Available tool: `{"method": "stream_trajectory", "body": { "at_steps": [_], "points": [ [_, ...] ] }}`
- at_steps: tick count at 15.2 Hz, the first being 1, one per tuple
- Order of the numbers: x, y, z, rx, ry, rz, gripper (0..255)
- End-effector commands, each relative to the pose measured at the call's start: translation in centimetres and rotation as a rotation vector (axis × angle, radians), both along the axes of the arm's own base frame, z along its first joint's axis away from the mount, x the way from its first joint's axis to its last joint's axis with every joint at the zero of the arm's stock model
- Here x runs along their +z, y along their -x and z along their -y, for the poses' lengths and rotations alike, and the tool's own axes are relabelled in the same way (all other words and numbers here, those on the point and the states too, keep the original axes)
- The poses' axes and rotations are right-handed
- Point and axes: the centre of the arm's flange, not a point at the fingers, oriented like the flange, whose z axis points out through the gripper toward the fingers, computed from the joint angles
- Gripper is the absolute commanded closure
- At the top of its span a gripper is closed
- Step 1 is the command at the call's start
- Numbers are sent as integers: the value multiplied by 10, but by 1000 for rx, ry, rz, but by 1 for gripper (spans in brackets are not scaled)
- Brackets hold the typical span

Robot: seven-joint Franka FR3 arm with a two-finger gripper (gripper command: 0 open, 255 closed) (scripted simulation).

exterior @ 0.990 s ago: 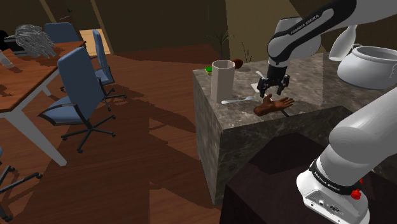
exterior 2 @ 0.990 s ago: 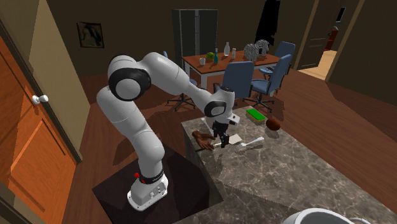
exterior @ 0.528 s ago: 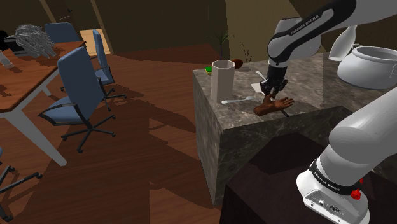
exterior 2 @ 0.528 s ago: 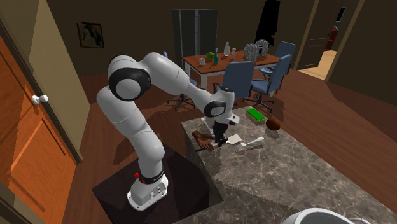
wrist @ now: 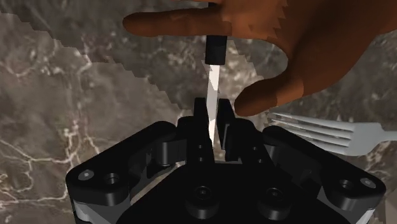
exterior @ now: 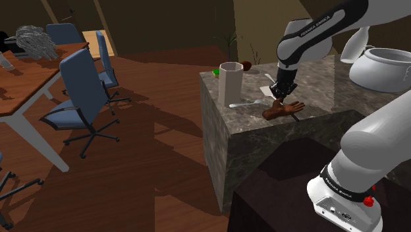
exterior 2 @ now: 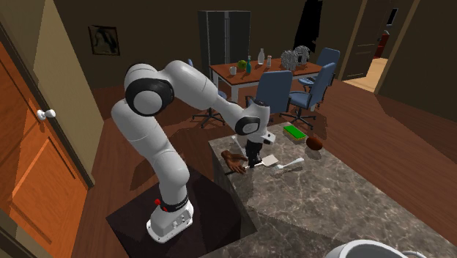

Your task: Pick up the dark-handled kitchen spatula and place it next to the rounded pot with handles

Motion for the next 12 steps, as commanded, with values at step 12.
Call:
{"method": "stream_trajectory", "body": {
  "at_steps": [12],
  "points": [
    [63, 0, 0, 0, 0, 0, 255]
  ]
}}
